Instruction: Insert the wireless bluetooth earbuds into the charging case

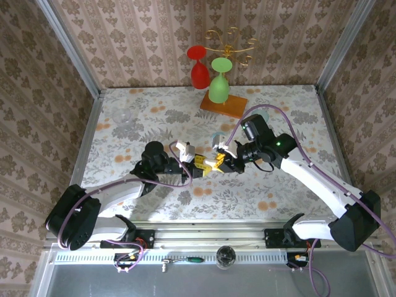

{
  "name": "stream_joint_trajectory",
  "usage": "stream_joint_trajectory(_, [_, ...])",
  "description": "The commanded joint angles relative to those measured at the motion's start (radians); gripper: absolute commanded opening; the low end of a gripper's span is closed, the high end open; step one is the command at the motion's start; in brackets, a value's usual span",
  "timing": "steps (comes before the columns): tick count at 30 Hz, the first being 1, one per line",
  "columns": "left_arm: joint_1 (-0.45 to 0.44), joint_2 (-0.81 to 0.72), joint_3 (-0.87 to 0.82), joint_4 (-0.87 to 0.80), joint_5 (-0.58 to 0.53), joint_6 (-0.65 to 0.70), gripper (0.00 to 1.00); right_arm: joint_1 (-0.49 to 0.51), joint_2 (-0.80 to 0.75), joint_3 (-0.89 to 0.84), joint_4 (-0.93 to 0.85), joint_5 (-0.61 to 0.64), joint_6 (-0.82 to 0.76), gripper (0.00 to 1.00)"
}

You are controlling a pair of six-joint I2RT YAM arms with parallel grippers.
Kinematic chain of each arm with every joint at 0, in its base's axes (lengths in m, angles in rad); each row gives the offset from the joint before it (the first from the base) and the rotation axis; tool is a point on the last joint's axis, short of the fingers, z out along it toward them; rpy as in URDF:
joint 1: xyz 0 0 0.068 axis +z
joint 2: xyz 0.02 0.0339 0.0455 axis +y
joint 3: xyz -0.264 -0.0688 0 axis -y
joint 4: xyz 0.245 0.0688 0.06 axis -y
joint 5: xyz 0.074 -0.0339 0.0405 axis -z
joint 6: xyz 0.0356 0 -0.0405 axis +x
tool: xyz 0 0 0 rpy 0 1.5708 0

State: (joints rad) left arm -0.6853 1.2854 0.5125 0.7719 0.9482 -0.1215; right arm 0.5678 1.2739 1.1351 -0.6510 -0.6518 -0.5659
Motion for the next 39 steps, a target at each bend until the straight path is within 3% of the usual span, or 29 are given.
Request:
stream_joint_trajectory(1, [0.009,-0.008,0.035,0.044,0.006,-0.012,0.09,0.004,-0.020,-0.025,0.024,-0.015,0.007,0.16])
stream_joint_trajectory(6, [0.011,-0.028,0.022,0.004,-0.057,0.047,0.54,-0.035,-0.048,-0.090,0.102,0.009,0.163,0.16])
stream_joint_trajectory(8, [0.009,-0.044,0.017,-0.059,-0.097,0.113,0.68,-0.055,-0.064,-0.138,0.175,0.042,0.270,0.17])
stream_joint_trajectory(10, [0.007,-0.062,0.021,-0.151,-0.139,0.203,0.74,-0.085,-0.074,-0.191,0.252,0.077,0.408,0.19])
stream_joint_trajectory(15, [-0.014,-0.081,0.065,-0.413,-0.244,0.416,0.82,-0.150,-0.045,-0.293,0.395,0.124,0.740,0.14])
stream_joint_trajectory(21, [-0.018,-0.053,0.079,-0.470,-0.279,0.485,0.87,-0.178,0.082,-0.334,0.443,0.148,0.929,0.13])
stream_joint_trajectory(30, [-0.027,-0.035,0.080,-0.461,-0.278,0.475,0.96,-0.196,0.308,-0.335,0.500,0.149,1.022,0.14])
stream_joint_trajectory(32, [-0.027,-0.036,0.073,-0.448,-0.278,0.464,1.00,-0.197,0.339,-0.342,0.520,0.147,1.029,0.14])
stream_joint_trajectory(39, [-0.027,-0.040,0.066,-0.459,-0.272,0.459,1.00,-0.213,0.378,-0.367,0.557,0.168,1.042,0.23])
